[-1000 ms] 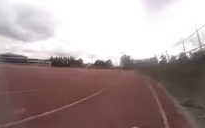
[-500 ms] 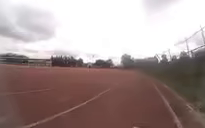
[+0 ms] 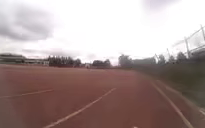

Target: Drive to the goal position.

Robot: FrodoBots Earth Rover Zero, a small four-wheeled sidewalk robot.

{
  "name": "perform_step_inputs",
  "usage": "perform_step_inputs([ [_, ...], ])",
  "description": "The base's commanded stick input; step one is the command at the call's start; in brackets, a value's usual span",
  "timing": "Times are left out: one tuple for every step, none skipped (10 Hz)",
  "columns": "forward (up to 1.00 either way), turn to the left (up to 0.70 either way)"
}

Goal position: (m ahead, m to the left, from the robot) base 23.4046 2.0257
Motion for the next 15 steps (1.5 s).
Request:
perform_step_inputs([
  [0.7, -0.35],
  [0.7, -0.35],
  [0.7, -0.35],
  [0.7, -0.35],
  [0.7, -0.35],
  [0.7, -0.35],
  [0.7, -0.21],
  [0.7, -0.02],
  [0.7, 0.0],
  [0.7, 0.0],
  [0.7, 0.0],
  [0.7, 0.0],
  [0.7, 0.0],
  [0.7, 0.0],
  [0.7, 0.0],
])
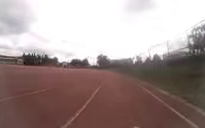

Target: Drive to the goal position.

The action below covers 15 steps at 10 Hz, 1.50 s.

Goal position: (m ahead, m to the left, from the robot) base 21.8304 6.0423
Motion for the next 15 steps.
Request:
perform_step_inputs([
  [0.7, 0.0],
  [0.7, 0.0],
  [0.7, 0.0],
  [0.7, 0.0],
  [0.7, 0.0],
  [0.7, 0.0],
  [0.7, 0.0],
  [0.7, -0.35],
  [0.7, -0.35],
  [0.7, -0.35],
  [0.7, -0.35],
  [0.7, -0.35],
  [0.7, -0.35],
  [0.7, -0.35],
  [0.7, -0.35],
])
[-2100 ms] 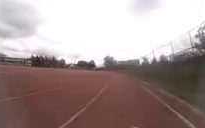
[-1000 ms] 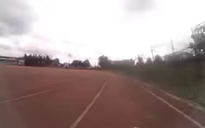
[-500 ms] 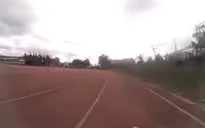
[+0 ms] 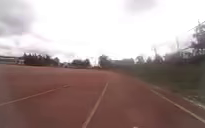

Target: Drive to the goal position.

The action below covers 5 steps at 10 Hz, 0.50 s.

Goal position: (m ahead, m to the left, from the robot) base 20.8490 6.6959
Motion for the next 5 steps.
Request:
perform_step_inputs([
  [0.7, -0.35],
  [0.7, 0.0],
  [0.7, 0.0],
  [0.7, 0.0],
  [0.7, 0.0],
])
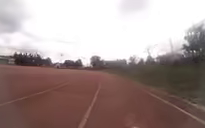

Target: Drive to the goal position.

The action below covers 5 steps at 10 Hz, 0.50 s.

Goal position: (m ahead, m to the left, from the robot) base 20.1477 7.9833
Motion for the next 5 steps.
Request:
perform_step_inputs([
  [0.7, 0.0],
  [0.7, 0.0],
  [0.7, 0.0],
  [0.7, 0.0],
  [0.7, 0.0],
])
